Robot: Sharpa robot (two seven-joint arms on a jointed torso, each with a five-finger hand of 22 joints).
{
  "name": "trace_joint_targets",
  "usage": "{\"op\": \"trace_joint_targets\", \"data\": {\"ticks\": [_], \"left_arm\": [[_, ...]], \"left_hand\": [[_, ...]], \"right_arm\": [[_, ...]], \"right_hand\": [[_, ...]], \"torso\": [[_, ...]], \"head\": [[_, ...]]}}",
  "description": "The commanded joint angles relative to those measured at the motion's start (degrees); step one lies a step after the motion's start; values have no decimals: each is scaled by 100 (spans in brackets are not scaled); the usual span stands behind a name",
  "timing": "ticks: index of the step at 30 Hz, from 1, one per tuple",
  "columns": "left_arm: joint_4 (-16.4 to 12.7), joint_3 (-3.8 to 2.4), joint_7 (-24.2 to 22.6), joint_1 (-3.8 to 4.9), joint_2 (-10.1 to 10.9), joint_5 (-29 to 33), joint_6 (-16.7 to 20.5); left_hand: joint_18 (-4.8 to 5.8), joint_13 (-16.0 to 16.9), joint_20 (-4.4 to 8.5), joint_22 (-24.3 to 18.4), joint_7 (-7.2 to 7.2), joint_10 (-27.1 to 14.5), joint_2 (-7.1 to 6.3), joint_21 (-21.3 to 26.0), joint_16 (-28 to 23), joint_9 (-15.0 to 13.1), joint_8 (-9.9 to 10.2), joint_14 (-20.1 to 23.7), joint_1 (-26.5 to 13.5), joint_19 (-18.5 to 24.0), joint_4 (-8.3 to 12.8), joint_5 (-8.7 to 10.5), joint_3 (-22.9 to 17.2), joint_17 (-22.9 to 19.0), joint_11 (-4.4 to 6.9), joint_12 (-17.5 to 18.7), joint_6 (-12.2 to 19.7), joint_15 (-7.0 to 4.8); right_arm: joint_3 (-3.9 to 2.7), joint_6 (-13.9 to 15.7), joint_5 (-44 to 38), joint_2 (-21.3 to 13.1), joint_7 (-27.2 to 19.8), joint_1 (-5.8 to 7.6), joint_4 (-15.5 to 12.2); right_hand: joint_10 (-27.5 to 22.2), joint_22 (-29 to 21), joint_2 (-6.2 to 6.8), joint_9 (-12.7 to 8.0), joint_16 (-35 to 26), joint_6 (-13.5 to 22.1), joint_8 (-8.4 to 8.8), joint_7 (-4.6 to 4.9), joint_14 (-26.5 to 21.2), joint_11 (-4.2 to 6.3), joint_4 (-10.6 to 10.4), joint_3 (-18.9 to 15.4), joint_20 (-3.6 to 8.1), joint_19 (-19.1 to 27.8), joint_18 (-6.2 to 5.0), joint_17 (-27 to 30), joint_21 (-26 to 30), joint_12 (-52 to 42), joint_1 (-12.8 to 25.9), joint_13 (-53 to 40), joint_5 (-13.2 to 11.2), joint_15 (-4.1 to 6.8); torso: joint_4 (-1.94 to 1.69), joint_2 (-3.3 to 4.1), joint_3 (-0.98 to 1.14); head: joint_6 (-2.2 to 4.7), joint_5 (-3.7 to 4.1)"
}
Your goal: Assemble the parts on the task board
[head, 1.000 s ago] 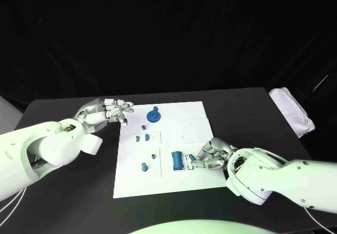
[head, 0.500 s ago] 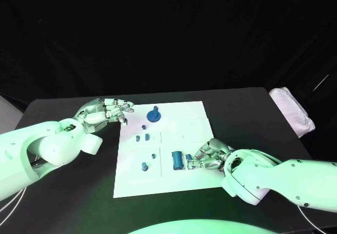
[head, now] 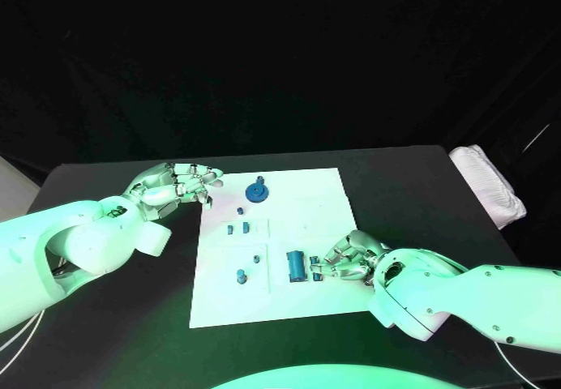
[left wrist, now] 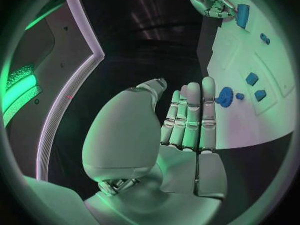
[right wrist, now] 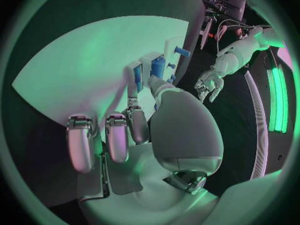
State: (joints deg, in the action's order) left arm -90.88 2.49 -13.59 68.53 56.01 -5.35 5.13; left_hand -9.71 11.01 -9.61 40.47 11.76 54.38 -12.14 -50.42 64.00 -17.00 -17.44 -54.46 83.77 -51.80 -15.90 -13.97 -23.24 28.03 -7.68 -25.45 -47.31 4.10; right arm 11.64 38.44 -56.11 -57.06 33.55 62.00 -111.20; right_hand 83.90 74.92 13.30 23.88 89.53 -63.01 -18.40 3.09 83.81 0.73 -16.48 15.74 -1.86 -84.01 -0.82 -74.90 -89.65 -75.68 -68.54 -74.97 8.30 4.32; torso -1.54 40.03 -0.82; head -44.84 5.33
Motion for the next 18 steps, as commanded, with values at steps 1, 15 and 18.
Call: {"op": "trace_joint_targets", "data": {"ticks": [1, 15, 18], "left_arm": [[-14, -4, -13, 3, -6, 10, -86], [20, -3, -68, 2, -25, 15, -55], [71, -3, -140, 2, -51, 47, 2]], "left_hand": [[-84, 7, 12, -9, -30, 16, -5, 25, -34, 9, -36, -31, 43, -23, -10, 5, 19, 9, 0, -18, 1, -23], [-84, 7, 12, -9, -30, 16, -5, 25, -34, 9, -36, -31, 43, -23, -10, 5, 19, 9, 0, -18, 1, -23], [-83, 10, 12, -9, -29, 6, -5, 26, -35, 11, -35, -31, 37, -25, -19, 6, 27, 10, -2, -24, 6, -21]], "right_arm": [[1, -224, -1, 1, -123, -8, -18], [-1, -185, -339, -188, -583, 4, 109], [-4, -59, -65, -247, -1166, 52, 181]], "right_hand": [[228, 1508, 1, 18, 12, 18, -35, 43, 604, 11, 1, -178, 28, -599, 82, -1448, -35, 2, 143, -829, -27, 14], [201, 1508, -19, 22, -11, 142, 4, 75, 594, -9, 173, -272, 27, -599, 82, -1409, -35, 56, -227, -812, -13, 5], [144, 1508, -36, 10, -61, 225, 46, 112, 573, -44, 142, -340, 5, -599, 82, -1324, -35, 193, -238, -754, -9, -25]], "torso": [[0, -2, 0], [-1, -9, 3], [-3, -23, 1]], "head": [[-3, -1], [27, -6], [56, 2]]}}
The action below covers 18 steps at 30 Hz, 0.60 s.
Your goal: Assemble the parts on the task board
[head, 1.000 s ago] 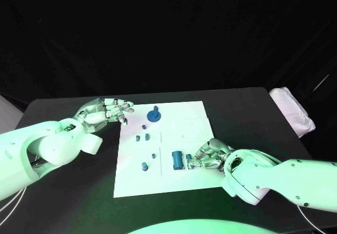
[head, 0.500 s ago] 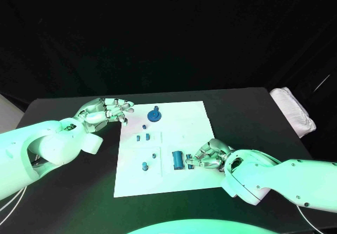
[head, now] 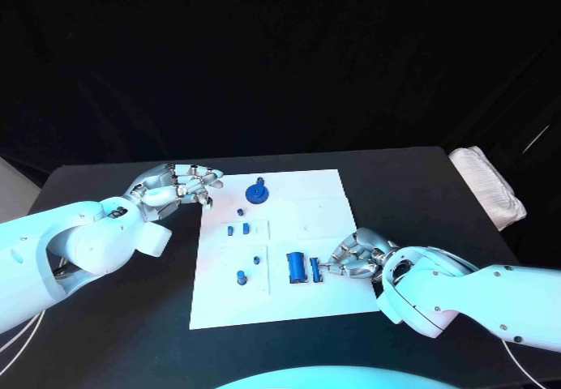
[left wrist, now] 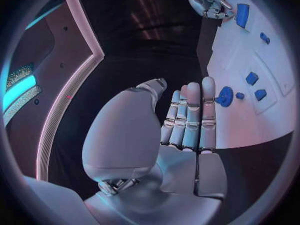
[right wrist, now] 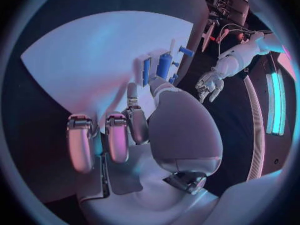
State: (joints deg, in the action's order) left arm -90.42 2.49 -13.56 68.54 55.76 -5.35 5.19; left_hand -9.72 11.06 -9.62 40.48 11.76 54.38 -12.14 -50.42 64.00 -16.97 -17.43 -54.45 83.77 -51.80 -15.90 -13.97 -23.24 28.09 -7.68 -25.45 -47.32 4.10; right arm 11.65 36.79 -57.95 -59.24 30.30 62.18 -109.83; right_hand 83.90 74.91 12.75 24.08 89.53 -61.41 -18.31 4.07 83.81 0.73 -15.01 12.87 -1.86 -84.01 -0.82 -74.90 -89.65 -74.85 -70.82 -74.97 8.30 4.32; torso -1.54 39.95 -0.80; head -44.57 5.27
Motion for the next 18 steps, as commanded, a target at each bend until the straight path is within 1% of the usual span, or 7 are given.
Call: {"op": "trace_joint_targets", "data": {"ticks": [1, 6, 7, 8, 12, 14, 18], "left_arm": [[48, -3, -175, 2, -39, 64, 31], [263, -2, -455, -1, -176, 211, 356], [351, -2, -561, -8, -239, 259, 465], [409, -2, -624, -15, -278, 288, 534], [734, -2, -900, -67, -499, 434, 809], [932, -3, -1021, -94, -632, 503, 926], [1348, -4, -1190, -136, -916, 599, 1059]], "left_hand": [[-83, 6, 12, -10, -29, 6, -5, 26, -35, 8, -35, -31, 37, -25, -19, 6, 28, 5, -2, -24, 6, -21], [-75, 8, 5, -21, -40, -37, -21, 55, -68, 11, -40, 24, 13, 7, -41, 5, 60, 0, -5, -31, 6, -11], [-70, -9, -12, -60, -45, -97, -16, 150, -180, 17, -50, 194, 15, 117, -47, 5, 77, -32, -13, -19, 4, 10], [-70, -10, -13, -63, -45, -98, -16, 156, -188, 17, -51, 204, 16, 123, -47, 5, 78, -35, -13, -19, 4, 11], [-58, -174, -144, -491, -103, 7, 20, 944, -1295, 21, -138, 762, 53, 657, -47, 2, 39, -486, -24, 153, -74, 110], [-60, -415, -284, -995, -134, 231, 21, 1706, -2279, 44, -148, 691, 48, 772, -50, 6, -20, -829, -46, 536, -89, 190], [-55, -612, -436, -1470, -216, 411, 15, 2418, -3064, 73, -81, 744, 64, 961, -42, 12, -106, -1031, -108, 943, -76, 297]], "right_arm": [[-7, 147, 251, -43, -1086, 60, 84], [-24, 176, 1507, -28, -2730, 303, 501], [-38, 92, 1893, 21, -3139, 370, 696], [-50, 34, 2109, 61, -3352, 406, 828], [-123, -245, 2980, 381, -4158, 525, 1598], [-168, -389, 3351, 601, -4452, 556, 2061], [-246, -630, 3943, 1027, -4836, 586, 2904]], "right_hand": [[111, 1488, 5, -17, -78, 125, 66, 38, 566, -67, -13, -87, -11, -581, 67, -1296, 40, 174, -42, -728, -9, -44], [-117, 1307, -89, -58, -211, 398, 220, 153, 508, -169, 16, -129, -92, -411, -61, -1090, 696, 683, -264, -505, -8, -132], [-528, 1062, -129, -62, -541, 512, 268, 217, 344, -228, 56, -82, -143, -160, -219, -617, 1555, 1550, -408, -96, -13, -183], [-528, 1062, -129, -62, -541, 512, 268, 217, 344, -228, 56, -82, -143, -160, -219, -617, 1555, 1550, -408, -96, -13, -183], [-1944, -75, -171, -52, -1871, 752, 284, 346, -453, -354, 109, 170, -284, 916, -720, 894, 4797, 4206, -732, 1408, -8, -310], [-2181, -840, -168, -70, -2870, 861, 276, 368, -1066, -396, 96, 349, -338, 1536, -954, 1842, 6557, 4556, -847, 1812, -8, -367], [-2152, -1632, -60, -131, -4466, 968, 241, 364, -1606, -444, 121, 957, -382, 1597, -975, 2977, 7341, 5246, -1040, 2968, -13, -413]], "torso": [[-7, -24, -5], [-28, -81, -34], [-36, -102, -43], [-43, -128, -56], [-72, -225, -88], [-84, -262, -97], [-118, -323, -99]], "head": [[42, 12], [172, 33], [253, 37], [259, 38], [413, 9], [528, -6], [644, -24]]}}
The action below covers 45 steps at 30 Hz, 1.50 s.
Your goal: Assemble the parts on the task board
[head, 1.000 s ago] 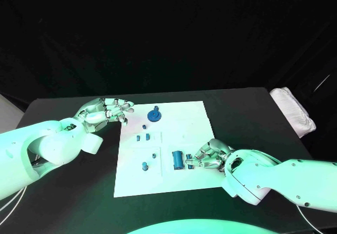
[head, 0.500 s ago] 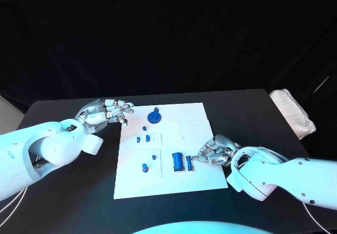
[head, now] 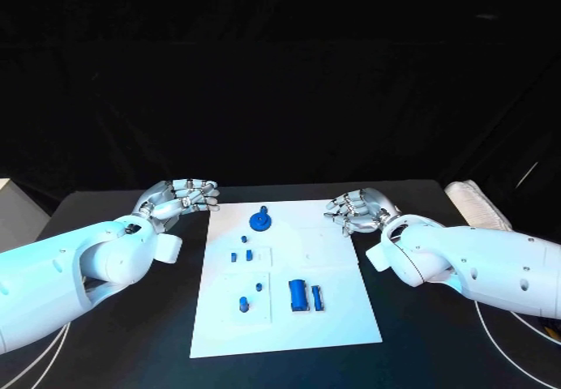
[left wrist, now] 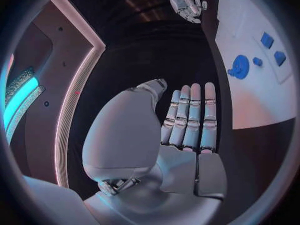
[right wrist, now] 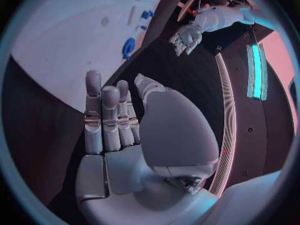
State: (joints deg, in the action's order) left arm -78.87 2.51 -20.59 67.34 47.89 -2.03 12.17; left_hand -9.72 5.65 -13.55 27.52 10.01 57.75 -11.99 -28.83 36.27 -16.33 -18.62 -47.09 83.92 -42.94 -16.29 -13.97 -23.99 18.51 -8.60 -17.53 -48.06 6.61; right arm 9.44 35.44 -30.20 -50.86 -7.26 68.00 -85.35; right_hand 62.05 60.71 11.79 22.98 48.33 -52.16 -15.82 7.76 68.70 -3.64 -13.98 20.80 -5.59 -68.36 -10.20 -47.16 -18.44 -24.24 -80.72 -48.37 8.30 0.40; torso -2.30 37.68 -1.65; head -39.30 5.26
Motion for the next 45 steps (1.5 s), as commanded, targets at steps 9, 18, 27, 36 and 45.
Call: {"op": "trace_joint_targets", "data": {"ticks": [9, 18, 27, 36, 45], "left_arm": [[1001, -8, -586, -118, -655, 385, 437], [1177, -6, -420, -164, -799, 299, 402], [635, -64, -539, -296, -686, 276, 1064], [-558, -192, -800, -585, -436, 226, 2522], [-1102, -250, -919, -716, -321, 203, 3187]], "left_hand": [[-59, -198, -287, -1411, -130, 174, -7, 1826, -2008, 205, 417, 60, 19, -77, 6, 16, 109, -440, -123, 1339, 24, 234], [972, -565, 1355, -2752, -1001, -5775, 1199, 2883, -3627, 1633, 1862, 4709, -2686, 4294, 1629, 1397, 2399, -1851, 860, 1753, 4806, -661], [972, -565, 1355, -2752, -1001, -5775, 1199, 2883, -3627, 1633, 1862, 4709, -4338, 4294, 1629, 1397, 2399, -1851, 860, 1753, 4806, -661], [972, -565, 1355, -2752, -1001, -5775, 1199, 2883, -3627, 1633, 1862, 4709, -8392, 4294, 1629, 1397, 2399, -1851, 860, 1753, 4806, -661], [972, -565, 1355, -2752, -1001, -5775, 1199, 2883, -3627, 1633, 1862, 4709, -8392, 4294, 1629, 1397, 2399, -1851, 860, 1753, 4806, -661]], "right_arm": [[-121, -1106, 1767, 908, -1506, 18, 1578], [-141, -881, 1614, 1014, -1281, 13, 1653], [-393, -333, 2055, 890, -1586, -237, 991], [-844, 649, 2845, 667, -2132, -685, -197], [-944, 867, 3020, 617, -2253, -784, -460]], "right_hand": [[182, -2658, 184, -236, -3280, 49, 354, 250, -837, -387, 346, 936, -554, 824, -42, 1958, 1494, 1998, 290, 3337, -41, -561], [-1844, -6071, -1179, -2298, -4833, 5216, 1582, -776, -2722, 364, 1398, -2080, 559, 2778, 1020, 4716, 1844, 2424, 2896, 4837, -830, -40], [-6205, -6071, -1179, -2298, -4833, 5216, 1582, -776, -6870, 364, 1398, -2080, 559, 6836, 1020, 4716, 1844, 2424, 8072, 4837, -830, -40], [-6205, -6071, -1179, -2298, -4833, 5216, 1582, -776, -6870, 364, 1398, -2080, 559, 6836, 1020, 4716, 1844, 2424, 8072, 4837, -830, -40], [-6205, -6071, -1179, -2298, -4833, 5216, 1582, -776, -6870, 364, 1398, -2080, 559, 6836, 1020, 4716, 1844, 2424, 8072, 4837, -830, -40]], "torso": [[-65, -188, 6], [-51, -186, 23], [138, -499, 119], [230, -650, 165], [230, -650, 165]], "head": [[288, -130], [332, -169], [440, -410], [493, -526], [493, -526]]}}
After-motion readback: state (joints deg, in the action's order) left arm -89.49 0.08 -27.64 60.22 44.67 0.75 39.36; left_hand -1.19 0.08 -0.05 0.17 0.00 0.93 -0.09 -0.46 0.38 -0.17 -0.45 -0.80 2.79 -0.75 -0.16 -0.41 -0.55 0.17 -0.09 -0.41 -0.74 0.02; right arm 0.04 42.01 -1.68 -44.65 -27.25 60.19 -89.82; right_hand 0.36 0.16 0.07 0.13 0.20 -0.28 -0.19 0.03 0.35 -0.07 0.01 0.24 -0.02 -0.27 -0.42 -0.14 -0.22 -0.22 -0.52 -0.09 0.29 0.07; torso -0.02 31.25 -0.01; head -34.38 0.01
